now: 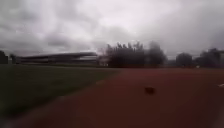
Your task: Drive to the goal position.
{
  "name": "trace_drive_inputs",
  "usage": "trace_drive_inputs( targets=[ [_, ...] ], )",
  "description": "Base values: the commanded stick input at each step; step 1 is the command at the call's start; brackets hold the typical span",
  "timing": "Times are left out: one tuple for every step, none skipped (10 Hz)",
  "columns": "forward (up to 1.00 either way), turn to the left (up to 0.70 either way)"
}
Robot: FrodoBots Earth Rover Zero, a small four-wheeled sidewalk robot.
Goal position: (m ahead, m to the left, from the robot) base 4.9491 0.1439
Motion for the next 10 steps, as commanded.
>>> trace_drive_inputs(
  targets=[
    [0.7,-0.34],
    [0.7,-0.15],
    [0.7,0.0],
    [0.7,0.0],
    [0.7,0.0],
    [0.7,0.0],
    [0.7,0.0],
    [0.7,0.0],
    [0.7,0.0],
    [0.7,0.0]
  ],
)
